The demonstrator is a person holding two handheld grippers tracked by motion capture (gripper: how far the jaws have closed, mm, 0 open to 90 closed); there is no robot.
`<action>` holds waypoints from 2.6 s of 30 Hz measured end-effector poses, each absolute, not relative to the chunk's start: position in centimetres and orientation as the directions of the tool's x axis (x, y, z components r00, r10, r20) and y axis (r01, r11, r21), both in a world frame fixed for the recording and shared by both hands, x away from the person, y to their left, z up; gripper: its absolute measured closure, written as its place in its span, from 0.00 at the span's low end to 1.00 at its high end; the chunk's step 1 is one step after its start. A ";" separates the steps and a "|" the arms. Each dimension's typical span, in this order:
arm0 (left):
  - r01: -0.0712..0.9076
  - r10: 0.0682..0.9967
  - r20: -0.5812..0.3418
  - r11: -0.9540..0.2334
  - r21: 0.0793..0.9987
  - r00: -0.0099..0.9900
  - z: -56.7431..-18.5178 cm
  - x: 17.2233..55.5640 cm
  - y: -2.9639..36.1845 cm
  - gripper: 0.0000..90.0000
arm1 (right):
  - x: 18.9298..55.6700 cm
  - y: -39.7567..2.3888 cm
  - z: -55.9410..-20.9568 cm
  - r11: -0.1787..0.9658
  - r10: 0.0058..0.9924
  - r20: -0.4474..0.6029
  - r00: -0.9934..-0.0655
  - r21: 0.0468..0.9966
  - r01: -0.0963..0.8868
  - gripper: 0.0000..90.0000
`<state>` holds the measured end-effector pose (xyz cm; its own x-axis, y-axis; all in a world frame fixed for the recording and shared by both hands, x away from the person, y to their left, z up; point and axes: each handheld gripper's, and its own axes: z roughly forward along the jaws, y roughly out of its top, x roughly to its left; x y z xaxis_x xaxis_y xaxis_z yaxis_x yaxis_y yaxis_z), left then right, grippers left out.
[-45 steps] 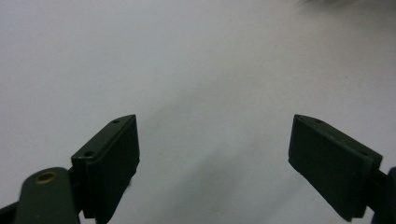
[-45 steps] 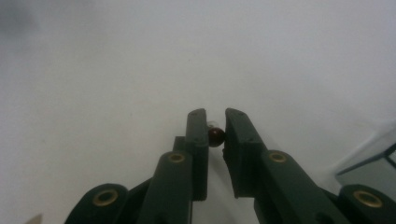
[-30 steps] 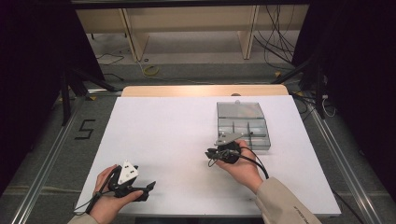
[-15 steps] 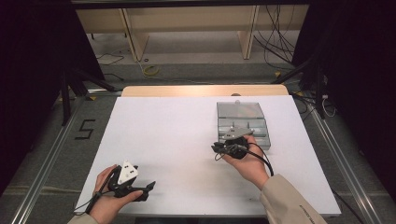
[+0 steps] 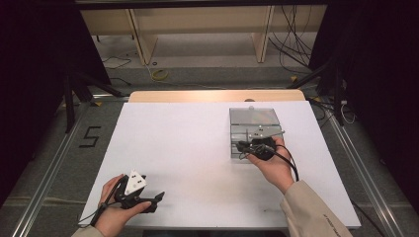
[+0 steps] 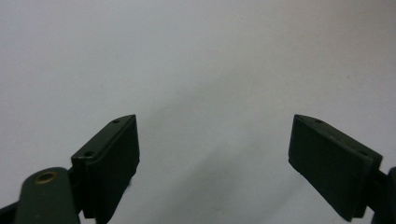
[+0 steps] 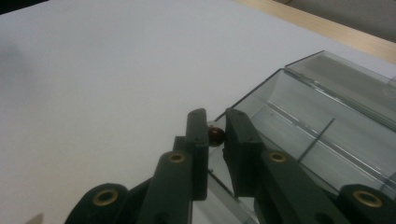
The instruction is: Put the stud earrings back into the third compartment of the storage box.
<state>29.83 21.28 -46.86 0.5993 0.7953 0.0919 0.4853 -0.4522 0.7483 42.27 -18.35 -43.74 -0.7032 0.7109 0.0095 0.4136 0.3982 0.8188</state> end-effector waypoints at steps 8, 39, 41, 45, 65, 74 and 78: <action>0.485 0.795 0.092 -0.452 0.748 0.600 -46.9 29.8 21.3 0.18 | 42.9 -20.2 -43.2 0.363 0.753 0.009 -0.658 0.828 0.427 0.89; 0.486 0.794 0.093 -0.454 0.747 0.600 -46.9 29.9 21.2 0.18 | 45.6 -25.5 -43.9 0.304 0.873 -0.033 -0.487 0.818 0.488 0.89; 0.487 0.795 0.091 -0.453 0.747 0.600 -46.9 29.9 21.2 0.18 | 45.7 -25.8 -44.0 0.303 0.878 -0.039 -0.476 0.816 0.492 0.89; 0.486 0.794 0.091 -0.454 0.747 0.601 -46.9 29.9 21.2 0.18 | 46.0 -26.3 -44.1 0.295 0.888 -0.042 -0.458 0.816 0.498 0.89; 0.487 0.794 0.093 -0.456 0.745 0.601 -46.9 29.9 21.2 0.18 | 47.1 -26.8 -45.0 0.288 0.902 -0.051 -0.428 0.811 0.509 0.75; 0.488 0.798 0.090 -0.449 0.748 0.596 -46.9 29.9 21.4 0.18 | 45.5 -26.5 -44.3 0.264 0.884 0.008 -0.468 0.816 0.514 0.51; 0.488 0.797 0.093 -0.452 0.747 0.597 -46.9 29.8 21.4 0.18 | 43.9 -26.2 -43.7 0.243 0.862 0.060 -0.504 0.823 0.514 0.44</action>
<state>29.83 21.44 -46.91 0.5968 0.7970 0.0928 0.4875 -0.4521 0.7470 43.95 -26.17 -43.70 -0.5037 0.8618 0.0597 0.5137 0.2433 0.8228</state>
